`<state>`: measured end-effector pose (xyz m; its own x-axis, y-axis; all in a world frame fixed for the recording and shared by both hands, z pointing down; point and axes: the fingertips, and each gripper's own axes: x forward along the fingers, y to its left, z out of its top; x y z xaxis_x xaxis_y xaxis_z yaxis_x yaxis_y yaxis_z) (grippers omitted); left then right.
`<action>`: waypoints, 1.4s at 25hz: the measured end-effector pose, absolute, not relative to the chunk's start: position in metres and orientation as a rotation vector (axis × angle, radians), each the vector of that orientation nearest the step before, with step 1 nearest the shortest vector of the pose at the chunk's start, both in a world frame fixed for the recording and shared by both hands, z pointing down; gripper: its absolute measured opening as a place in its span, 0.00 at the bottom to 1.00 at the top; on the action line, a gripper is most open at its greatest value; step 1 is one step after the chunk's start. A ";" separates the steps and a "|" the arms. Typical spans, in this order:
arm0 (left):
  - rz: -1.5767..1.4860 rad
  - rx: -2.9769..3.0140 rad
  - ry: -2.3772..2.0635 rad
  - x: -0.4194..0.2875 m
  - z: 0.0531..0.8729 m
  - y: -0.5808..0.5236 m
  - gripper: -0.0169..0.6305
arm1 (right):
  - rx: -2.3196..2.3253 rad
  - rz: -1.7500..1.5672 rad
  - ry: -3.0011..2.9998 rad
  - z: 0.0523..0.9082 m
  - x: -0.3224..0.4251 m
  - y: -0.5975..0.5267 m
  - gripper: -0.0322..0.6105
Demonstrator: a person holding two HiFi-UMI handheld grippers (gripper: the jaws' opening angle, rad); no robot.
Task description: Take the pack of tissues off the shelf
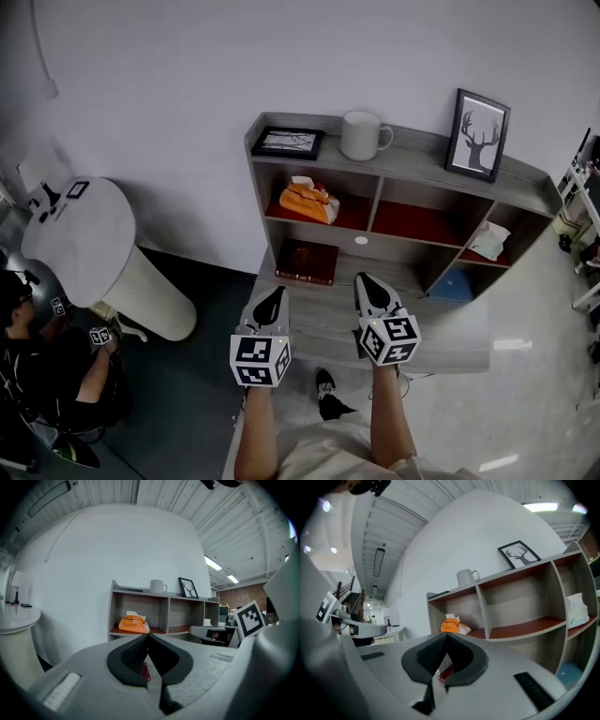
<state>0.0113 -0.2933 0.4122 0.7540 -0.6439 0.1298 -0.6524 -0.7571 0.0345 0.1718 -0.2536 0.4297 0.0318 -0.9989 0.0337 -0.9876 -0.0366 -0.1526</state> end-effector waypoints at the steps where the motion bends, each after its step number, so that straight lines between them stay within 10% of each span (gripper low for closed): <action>1: 0.168 2.867 -1.068 0.016 0.410 -0.303 0.04 | -2.200 -0.194 2.123 0.428 0.175 -0.264 0.07; 14: 0.205 2.804 -1.103 0.078 0.425 -0.405 0.04 | -2.221 -0.176 2.196 0.428 0.213 -0.391 0.08; 25: 0.301 2.702 -1.174 0.090 0.467 -0.447 0.04 | -2.210 -0.168 2.379 0.449 0.217 -0.457 0.39; 35: 0.366 2.675 -1.183 0.103 0.483 -0.469 0.04 | -2.272 -0.144 2.449 0.450 0.212 -0.488 0.42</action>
